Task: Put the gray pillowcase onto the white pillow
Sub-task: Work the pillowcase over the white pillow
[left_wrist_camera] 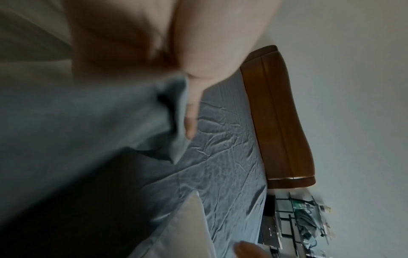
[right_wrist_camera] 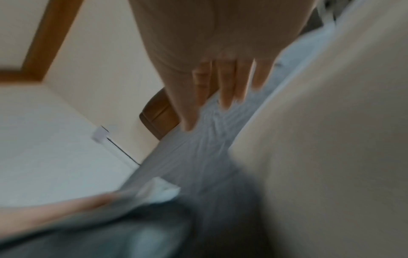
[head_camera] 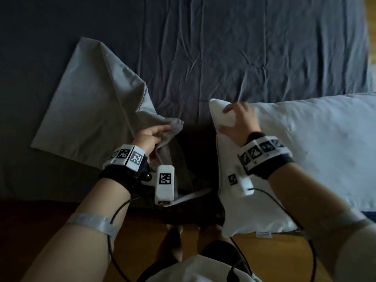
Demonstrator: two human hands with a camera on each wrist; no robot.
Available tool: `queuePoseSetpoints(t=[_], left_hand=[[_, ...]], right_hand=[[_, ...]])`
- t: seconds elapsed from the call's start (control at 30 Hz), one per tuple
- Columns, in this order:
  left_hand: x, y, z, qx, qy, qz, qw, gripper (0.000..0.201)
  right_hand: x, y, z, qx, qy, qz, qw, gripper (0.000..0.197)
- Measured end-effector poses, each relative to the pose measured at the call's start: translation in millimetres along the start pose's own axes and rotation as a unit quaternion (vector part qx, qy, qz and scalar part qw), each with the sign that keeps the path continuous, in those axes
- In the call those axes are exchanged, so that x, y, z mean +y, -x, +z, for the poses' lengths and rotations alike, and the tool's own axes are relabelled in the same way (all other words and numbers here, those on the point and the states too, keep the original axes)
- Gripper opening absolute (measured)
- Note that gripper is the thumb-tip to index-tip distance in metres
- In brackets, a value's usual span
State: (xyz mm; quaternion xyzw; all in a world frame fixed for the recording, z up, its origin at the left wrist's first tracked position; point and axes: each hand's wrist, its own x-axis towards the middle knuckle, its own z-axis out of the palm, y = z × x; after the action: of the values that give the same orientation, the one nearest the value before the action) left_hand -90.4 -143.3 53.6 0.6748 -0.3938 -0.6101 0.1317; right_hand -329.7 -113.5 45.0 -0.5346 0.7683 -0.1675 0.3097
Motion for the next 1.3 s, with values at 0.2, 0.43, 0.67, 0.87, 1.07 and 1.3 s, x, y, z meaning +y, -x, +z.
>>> queuePoseSetpoints(t=[0.2,0.43,0.67,0.87,1.07,1.3], left_hand=[[2,-10,15,0.053,0.029,-0.094,0.994,0.031],[-15,-7,35,0.158,-0.152,-0.053,0.974,0.049],[15,0,28,0.167,-0.143,-0.033,0.975,0.042],[62,12,38,0.114,-0.16,0.02,0.98,0.046],[80,26,50,0.062,-0.156,-0.008,0.986,0.055],[80,9,62,0.024,0.061,-0.038,0.997,0.068]], right_hand=[[46,-40,-22,-0.143,0.22,0.087,0.961,0.102],[55,-32,-12,-0.139,0.228,0.085,0.96,0.076],[44,-2,-36,-0.092,0.21,0.068,0.971,0.028],[20,26,-86,0.08,0.115,0.063,0.988,0.015],[-1,17,-152,0.192,-0.037,0.107,0.975,0.032],[-32,15,-100,0.078,0.063,0.059,0.993,0.036]])
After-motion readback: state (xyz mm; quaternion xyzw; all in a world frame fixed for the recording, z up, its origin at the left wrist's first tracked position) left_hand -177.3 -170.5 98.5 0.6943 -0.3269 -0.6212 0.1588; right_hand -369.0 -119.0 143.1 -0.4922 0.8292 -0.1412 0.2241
